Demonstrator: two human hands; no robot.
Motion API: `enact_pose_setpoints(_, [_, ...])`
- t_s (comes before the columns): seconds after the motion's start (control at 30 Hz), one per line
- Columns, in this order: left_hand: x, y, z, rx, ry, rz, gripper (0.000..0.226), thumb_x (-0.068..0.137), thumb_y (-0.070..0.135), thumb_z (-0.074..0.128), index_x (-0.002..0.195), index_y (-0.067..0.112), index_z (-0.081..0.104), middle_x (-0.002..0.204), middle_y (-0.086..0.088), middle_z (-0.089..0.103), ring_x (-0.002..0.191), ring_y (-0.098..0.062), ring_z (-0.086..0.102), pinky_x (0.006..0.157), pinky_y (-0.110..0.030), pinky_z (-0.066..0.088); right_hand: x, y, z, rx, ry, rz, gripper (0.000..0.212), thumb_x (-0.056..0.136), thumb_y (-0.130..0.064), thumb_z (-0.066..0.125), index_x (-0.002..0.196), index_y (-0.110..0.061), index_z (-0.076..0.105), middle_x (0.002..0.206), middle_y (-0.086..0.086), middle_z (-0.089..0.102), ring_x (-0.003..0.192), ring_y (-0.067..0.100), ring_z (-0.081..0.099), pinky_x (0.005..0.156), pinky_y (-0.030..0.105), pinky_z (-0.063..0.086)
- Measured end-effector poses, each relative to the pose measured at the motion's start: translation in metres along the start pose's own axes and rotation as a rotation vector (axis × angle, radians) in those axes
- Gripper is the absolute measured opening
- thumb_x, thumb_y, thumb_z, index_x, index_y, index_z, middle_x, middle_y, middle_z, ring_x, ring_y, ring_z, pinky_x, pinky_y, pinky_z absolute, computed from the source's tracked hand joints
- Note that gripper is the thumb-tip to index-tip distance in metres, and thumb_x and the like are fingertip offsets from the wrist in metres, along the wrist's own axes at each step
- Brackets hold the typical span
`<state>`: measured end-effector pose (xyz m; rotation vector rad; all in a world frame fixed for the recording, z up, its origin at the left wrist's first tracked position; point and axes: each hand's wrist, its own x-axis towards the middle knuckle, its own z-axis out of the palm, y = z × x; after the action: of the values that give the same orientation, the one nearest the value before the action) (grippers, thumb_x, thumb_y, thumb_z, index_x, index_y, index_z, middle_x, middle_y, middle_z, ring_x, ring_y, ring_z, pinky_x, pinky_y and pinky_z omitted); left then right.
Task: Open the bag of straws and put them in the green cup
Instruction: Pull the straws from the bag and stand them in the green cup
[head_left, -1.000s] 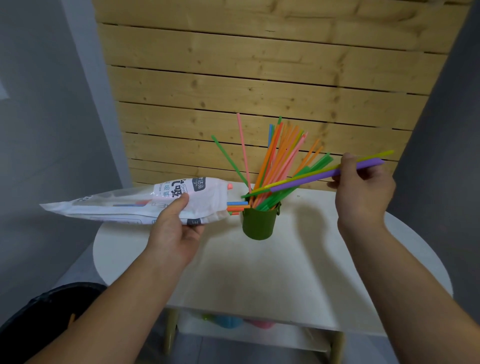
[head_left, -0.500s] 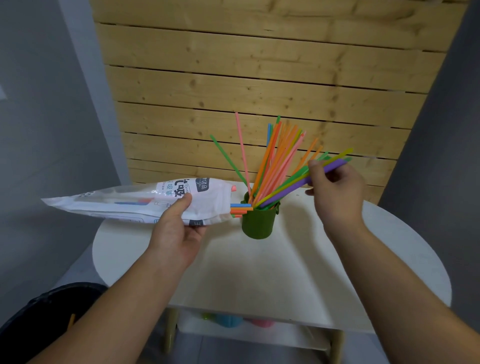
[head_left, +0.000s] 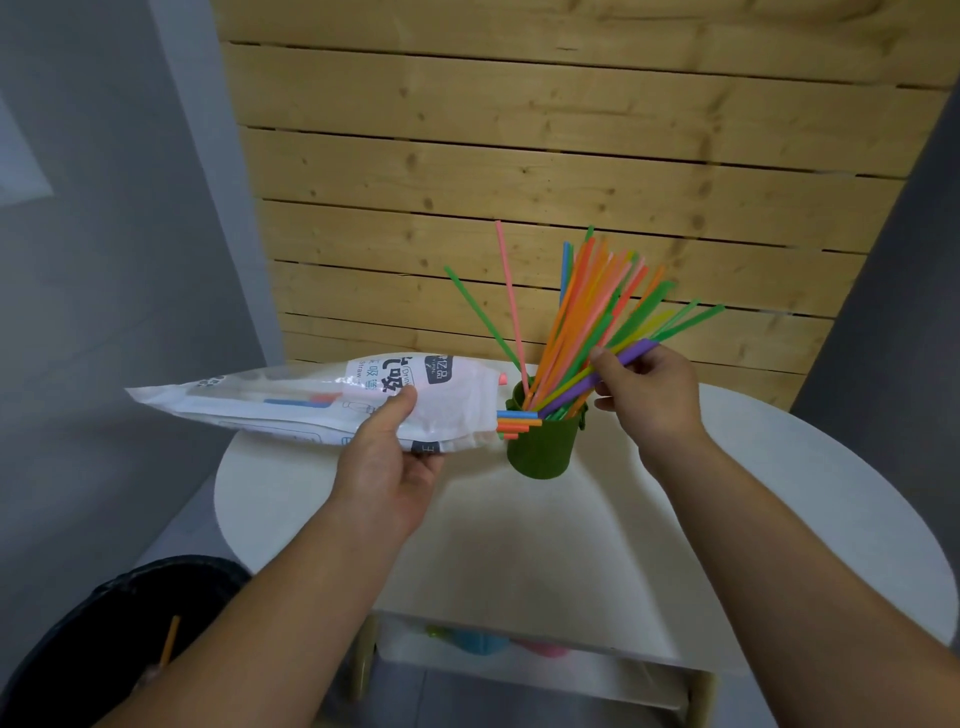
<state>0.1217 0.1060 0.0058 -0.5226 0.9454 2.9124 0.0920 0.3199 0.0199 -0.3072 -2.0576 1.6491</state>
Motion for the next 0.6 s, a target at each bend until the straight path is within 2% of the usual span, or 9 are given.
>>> enact_pose_setpoints(0.17, [0.002, 0.002, -0.002, 0.007, -0.006, 0.011, 0.025, 0.092, 0.004, 0.068, 0.114, 0.016, 0.066, 0.094, -0.004, 0.081, 0.080, -0.018, 0.079, 0.057, -0.030, 0.061, 0.002, 0.000, 0.001, -0.001, -0.013, -0.006, 0.016, 0.091, -0.022, 0.070, 0.078, -0.017, 0.062, 0.075, 0.002, 0.066, 0.071, 0.015, 0.065, 0.057, 0.027, 0.052])
enact_pose_setpoints(0.27, [0.001, 0.002, -0.001, 0.009, -0.010, 0.012, 0.025, 0.092, 0.005, 0.068, 0.114, 0.016, 0.067, 0.097, -0.004, 0.080, 0.077, -0.016, 0.078, 0.056, -0.029, 0.061, 0.001, 0.002, -0.001, 0.001, -0.011, -0.008, 0.019, 0.088, -0.025, 0.073, 0.085, -0.008, 0.065, 0.079, 0.005, 0.067, 0.072, 0.017, 0.066, 0.057, 0.028, 0.053])
enact_pose_setpoints(0.37, [0.000, 0.001, 0.000, 0.007, -0.016, 0.009, 0.022, 0.093, 0.004, 0.067, 0.110, 0.017, 0.067, 0.094, -0.003, 0.081, 0.077, -0.016, 0.078, 0.058, -0.029, 0.062, 0.000, 0.004, -0.003, -0.024, -0.035, 0.001, 0.032, 0.083, -0.028, 0.079, 0.095, -0.002, 0.064, 0.081, 0.008, 0.067, 0.074, 0.021, 0.068, 0.057, 0.030, 0.057])
enact_pose_setpoints(0.5, [-0.002, 0.002, 0.001, 0.006, -0.028, 0.012, 0.020, 0.093, 0.004, 0.067, 0.109, 0.016, 0.067, 0.089, -0.001, 0.081, 0.078, -0.015, 0.078, 0.062, -0.029, 0.063, -0.009, 0.003, -0.006, -0.080, -0.039, 0.067, 0.036, 0.076, -0.033, 0.084, 0.087, -0.013, 0.056, 0.079, 0.007, 0.062, 0.080, 0.031, 0.069, 0.068, 0.046, 0.061])
enact_pose_setpoints(0.57, [-0.001, 0.003, 0.001, 0.007, -0.029, 0.019, 0.020, 0.093, 0.004, 0.067, 0.109, 0.016, 0.067, 0.092, -0.001, 0.081, 0.079, -0.015, 0.078, 0.063, -0.030, 0.063, -0.015, 0.003, -0.009, -0.114, -0.038, 0.116, 0.039, 0.073, -0.040, 0.085, 0.085, -0.016, 0.057, 0.081, 0.006, 0.062, 0.083, 0.031, 0.068, 0.064, 0.046, 0.061])
enact_pose_setpoints(0.6, [-0.002, 0.003, 0.002, 0.005, -0.029, 0.022, 0.020, 0.093, 0.004, 0.067, 0.109, 0.016, 0.067, 0.095, -0.002, 0.081, 0.081, -0.015, 0.078, 0.064, -0.030, 0.063, -0.019, 0.004, -0.010, -0.143, -0.041, 0.148, 0.046, 0.072, -0.046, 0.084, 0.092, -0.014, 0.058, 0.087, 0.007, 0.063, 0.085, 0.030, 0.068, 0.059, 0.041, 0.060])
